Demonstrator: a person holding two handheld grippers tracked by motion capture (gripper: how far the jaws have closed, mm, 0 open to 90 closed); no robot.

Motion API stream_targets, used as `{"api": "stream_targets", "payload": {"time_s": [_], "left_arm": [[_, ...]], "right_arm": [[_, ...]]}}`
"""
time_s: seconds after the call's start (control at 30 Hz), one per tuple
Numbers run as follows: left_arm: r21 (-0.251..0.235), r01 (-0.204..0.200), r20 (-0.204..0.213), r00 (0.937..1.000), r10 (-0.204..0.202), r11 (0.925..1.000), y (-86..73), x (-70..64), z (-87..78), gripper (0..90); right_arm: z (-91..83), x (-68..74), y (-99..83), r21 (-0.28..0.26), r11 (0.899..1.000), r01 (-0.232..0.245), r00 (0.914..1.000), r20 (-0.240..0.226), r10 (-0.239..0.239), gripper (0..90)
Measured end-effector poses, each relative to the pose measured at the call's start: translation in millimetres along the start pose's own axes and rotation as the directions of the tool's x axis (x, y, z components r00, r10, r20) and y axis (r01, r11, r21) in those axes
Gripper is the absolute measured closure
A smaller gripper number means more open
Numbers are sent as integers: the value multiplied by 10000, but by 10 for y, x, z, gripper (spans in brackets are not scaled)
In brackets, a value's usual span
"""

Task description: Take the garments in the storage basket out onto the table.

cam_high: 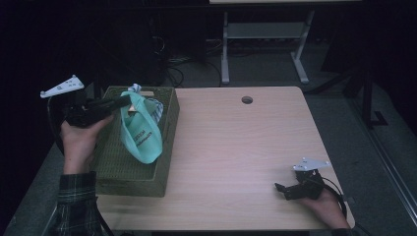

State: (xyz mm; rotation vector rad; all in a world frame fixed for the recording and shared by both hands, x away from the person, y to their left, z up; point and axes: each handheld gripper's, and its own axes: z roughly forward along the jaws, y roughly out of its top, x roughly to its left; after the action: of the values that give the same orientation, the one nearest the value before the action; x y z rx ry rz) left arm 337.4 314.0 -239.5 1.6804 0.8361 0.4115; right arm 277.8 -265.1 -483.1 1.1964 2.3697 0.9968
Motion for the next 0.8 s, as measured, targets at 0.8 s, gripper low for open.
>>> {"api": "stream_targets", "payload": {"time_s": [0.8], "left_arm": [[-105,-649,1887,9798,657,9978,281,-620,616,841]], "right_arm": [[1,-2,0,-14,10000,17,10000,4,-17,10]]}}
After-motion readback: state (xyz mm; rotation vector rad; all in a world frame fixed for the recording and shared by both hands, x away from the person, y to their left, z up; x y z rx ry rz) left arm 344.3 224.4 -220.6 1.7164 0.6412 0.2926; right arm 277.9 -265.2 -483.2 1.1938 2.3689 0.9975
